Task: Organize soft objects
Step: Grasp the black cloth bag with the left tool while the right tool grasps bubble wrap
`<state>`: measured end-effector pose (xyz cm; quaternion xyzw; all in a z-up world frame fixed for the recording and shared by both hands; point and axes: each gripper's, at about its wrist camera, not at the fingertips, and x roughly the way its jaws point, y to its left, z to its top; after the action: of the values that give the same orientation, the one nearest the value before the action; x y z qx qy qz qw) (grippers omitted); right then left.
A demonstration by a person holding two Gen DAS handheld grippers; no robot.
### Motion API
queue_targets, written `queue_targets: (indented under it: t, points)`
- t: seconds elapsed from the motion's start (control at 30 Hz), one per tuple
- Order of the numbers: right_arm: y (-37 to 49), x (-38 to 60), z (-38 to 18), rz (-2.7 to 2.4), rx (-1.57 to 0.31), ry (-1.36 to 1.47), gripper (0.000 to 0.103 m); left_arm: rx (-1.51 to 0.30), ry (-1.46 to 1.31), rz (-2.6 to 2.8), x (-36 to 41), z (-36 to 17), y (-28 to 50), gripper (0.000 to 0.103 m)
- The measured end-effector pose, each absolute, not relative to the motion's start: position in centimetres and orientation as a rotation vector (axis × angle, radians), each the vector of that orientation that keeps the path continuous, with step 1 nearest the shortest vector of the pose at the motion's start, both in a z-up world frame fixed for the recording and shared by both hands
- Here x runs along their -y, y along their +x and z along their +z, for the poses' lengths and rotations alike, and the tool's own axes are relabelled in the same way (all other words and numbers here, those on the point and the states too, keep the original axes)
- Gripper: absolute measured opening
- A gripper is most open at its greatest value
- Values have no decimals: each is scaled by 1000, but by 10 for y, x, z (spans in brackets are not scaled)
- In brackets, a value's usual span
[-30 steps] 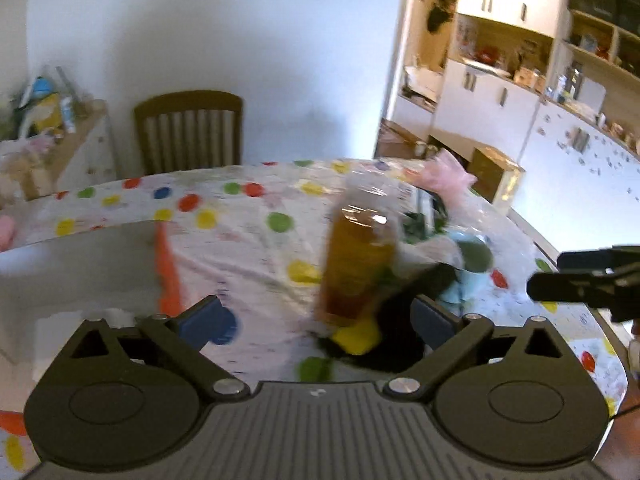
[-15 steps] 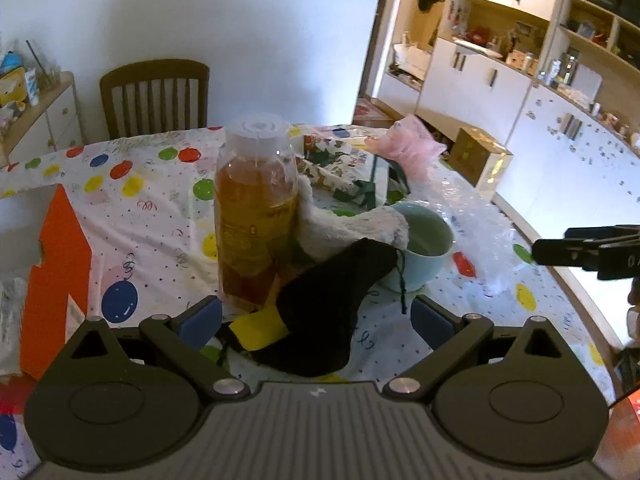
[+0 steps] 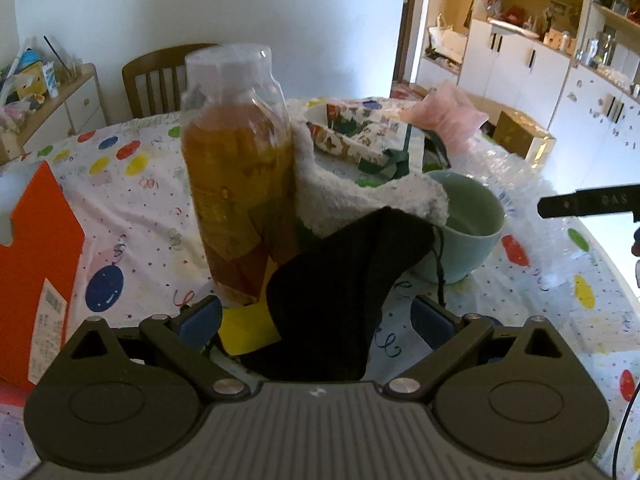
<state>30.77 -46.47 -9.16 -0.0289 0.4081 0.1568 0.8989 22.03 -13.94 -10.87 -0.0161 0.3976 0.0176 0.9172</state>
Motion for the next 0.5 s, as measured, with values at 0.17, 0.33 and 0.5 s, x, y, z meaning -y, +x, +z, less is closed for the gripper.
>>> queue_targets:
  t: [0.17, 0.33, 0.5]
  points:
    - [331, 468, -108, 298, -872, -33, 99, -831, -21, 49, 147, -120, 228, 101]
    - [351, 479, -112, 283, -897, 31, 88, -837, -17, 54, 151, -127, 234, 101]
    - [357, 486, -116, 302, -925, 59, 70, -838, -25, 47, 154, -131, 238, 100]
